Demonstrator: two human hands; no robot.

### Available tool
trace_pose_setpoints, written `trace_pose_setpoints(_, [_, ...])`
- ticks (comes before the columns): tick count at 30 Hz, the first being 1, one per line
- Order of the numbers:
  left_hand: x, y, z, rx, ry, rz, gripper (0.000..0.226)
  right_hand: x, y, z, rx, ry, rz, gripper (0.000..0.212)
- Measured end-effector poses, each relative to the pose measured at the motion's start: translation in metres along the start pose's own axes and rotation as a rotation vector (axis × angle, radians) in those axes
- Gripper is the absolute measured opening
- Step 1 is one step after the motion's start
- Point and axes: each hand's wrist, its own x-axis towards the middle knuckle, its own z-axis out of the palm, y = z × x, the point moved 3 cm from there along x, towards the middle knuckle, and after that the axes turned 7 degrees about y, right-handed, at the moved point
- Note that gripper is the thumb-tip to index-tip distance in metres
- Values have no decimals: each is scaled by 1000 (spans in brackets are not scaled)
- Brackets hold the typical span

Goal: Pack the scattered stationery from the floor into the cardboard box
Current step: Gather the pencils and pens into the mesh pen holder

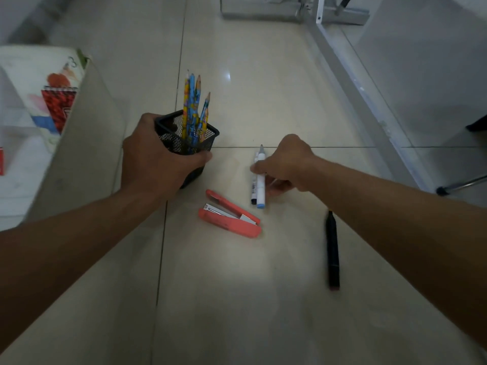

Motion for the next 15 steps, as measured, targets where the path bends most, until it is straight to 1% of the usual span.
trace_pose_setpoints(3, [-2,-1,-3,-6,4,-5,79,1,-6,11,-29,52,-5,29])
trace_pose_setpoints(8, [-5,-3,-6,-8,0,-1,77,1,-6,18,-76,90,49,29])
trace_pose_setpoints(11, [-3,-1,-8,-15,3,7,76,4,-8,20,-96,108,60,22])
trace_pose_setpoints(14, [-3,-1,-8,-15,4,10,76,6,-9,21,-160,152,20,11])
trace_pose_setpoints(15, [-3,-1,-8,-12,7,11,76,5,-9,22,-193,159,2,13])
